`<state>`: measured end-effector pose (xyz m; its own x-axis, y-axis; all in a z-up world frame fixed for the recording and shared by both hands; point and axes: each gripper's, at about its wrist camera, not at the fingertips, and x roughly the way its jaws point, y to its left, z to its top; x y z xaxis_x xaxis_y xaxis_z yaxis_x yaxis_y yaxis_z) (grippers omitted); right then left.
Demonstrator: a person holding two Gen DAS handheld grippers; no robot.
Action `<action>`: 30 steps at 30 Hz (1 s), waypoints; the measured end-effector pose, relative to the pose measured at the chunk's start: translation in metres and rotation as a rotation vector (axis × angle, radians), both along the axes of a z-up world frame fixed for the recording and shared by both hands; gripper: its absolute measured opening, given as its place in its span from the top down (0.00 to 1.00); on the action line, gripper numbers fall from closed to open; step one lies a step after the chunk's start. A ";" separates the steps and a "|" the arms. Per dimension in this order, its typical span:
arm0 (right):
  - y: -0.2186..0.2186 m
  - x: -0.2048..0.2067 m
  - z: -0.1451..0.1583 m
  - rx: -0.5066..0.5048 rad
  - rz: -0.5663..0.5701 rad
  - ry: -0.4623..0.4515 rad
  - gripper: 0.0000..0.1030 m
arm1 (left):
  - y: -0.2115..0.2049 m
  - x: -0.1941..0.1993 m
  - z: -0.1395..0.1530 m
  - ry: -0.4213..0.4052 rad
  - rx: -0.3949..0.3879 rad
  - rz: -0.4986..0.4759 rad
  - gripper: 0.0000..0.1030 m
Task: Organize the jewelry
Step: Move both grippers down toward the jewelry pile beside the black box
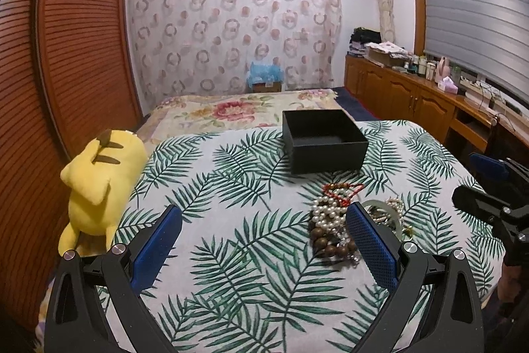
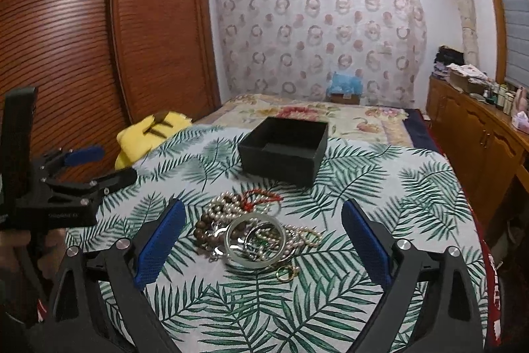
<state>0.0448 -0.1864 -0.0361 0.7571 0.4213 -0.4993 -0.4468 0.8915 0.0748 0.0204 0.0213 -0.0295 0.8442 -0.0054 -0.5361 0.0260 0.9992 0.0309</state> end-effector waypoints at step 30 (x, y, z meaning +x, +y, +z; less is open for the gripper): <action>0.047 0.074 -0.085 -0.251 0.179 0.263 0.16 | 0.021 0.042 -0.060 0.218 -0.125 -0.132 0.35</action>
<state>0.1192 -0.1390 -0.1215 0.5156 0.3755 -0.7702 -0.5915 0.8063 -0.0028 0.0628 0.0419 -0.0899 0.6967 -0.1852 -0.6931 0.1487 0.9824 -0.1131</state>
